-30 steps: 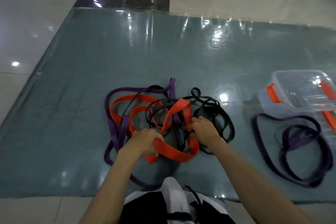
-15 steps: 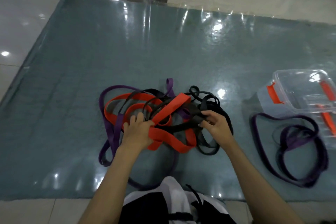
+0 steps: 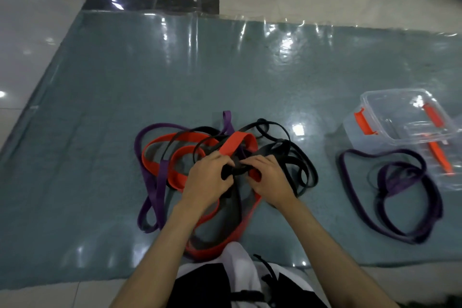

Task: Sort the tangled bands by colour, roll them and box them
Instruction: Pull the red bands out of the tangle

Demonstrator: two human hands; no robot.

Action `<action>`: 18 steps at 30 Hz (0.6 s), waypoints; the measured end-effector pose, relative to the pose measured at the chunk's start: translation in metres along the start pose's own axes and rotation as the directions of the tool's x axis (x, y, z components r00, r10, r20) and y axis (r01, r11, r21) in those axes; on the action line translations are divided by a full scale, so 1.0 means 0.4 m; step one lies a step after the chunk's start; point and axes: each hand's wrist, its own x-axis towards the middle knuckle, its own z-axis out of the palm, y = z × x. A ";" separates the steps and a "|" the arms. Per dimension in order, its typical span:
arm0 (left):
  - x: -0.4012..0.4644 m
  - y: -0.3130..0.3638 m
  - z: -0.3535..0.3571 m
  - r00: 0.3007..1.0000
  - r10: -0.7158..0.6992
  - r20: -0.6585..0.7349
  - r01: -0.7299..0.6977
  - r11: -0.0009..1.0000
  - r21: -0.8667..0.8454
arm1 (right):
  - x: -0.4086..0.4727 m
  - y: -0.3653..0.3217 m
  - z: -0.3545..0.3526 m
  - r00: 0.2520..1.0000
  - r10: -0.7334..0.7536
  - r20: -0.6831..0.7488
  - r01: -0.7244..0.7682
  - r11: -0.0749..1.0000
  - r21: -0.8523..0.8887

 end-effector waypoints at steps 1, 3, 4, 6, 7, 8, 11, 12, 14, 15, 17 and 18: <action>-0.003 -0.005 -0.005 1.000 -0.003 0.008 0.003 1.000 -0.014 | 0.000 0.004 0.000 1.000 0.020 -0.003 -0.021 0.996 -0.092; -0.009 -0.006 -0.017 1.000 0.017 0.011 -0.017 0.998 -0.059 | 0.009 0.008 -0.002 0.997 0.082 -0.014 -0.083 0.969 -0.233; -0.013 -0.005 -0.023 1.000 0.023 -0.012 -0.024 0.994 -0.105 | 0.015 0.011 -0.004 0.995 0.101 -0.008 -0.100 0.957 -0.272; -0.016 -0.007 -0.036 0.993 0.003 -0.120 -0.029 0.975 -0.219 | 0.031 0.021 -0.012 0.991 0.132 0.015 -0.122 0.950 -0.289; -0.017 -0.010 -0.043 0.983 -0.015 -0.185 -0.034 0.965 -0.259 | 0.040 0.029 -0.020 0.986 0.162 0.027 -0.148 0.950 -0.275; -0.019 -0.014 -0.050 0.970 -0.035 -0.240 -0.036 0.958 -0.286 | 0.049 0.037 -0.032 0.979 0.199 0.034 -0.183 0.949 -0.258; -0.024 -0.026 -0.058 0.944 -0.107 -0.311 -0.003 0.943 -0.333 | 0.078 0.036 -0.087 0.950 0.311 0.018 -0.307 0.945 -0.116; -0.027 -0.029 -0.054 0.940 -0.140 -0.311 0.021 0.934 -0.356 | 0.087 0.035 -0.109 0.945 0.327 0.008 -0.327 0.945 -0.019; -0.029 -0.032 -0.049 0.938 -0.199 -0.285 0.074 0.915 -0.396 | 0.116 0.013 -0.161 0.942 0.333 -0.027 -0.324 0.929 0.179; -0.025 -0.031 -0.050 0.944 -0.213 -0.253 0.099 0.912 -0.399 | 0.131 -0.003 -0.190 0.939 0.342 -0.048 -0.316 0.907 0.279; -0.015 -0.028 -0.052 0.960 -0.220 -0.172 0.150 0.926 -0.346 | 0.162 -0.039 -0.246 0.924 0.370 -0.096 -0.289 0.841 0.458; -0.014 -0.022 -0.051 0.962 -0.224 -0.156 0.167 0.935 -0.312 | 0.178 -0.057 -0.270 0.914 0.394 -0.099 -0.278 0.786 0.552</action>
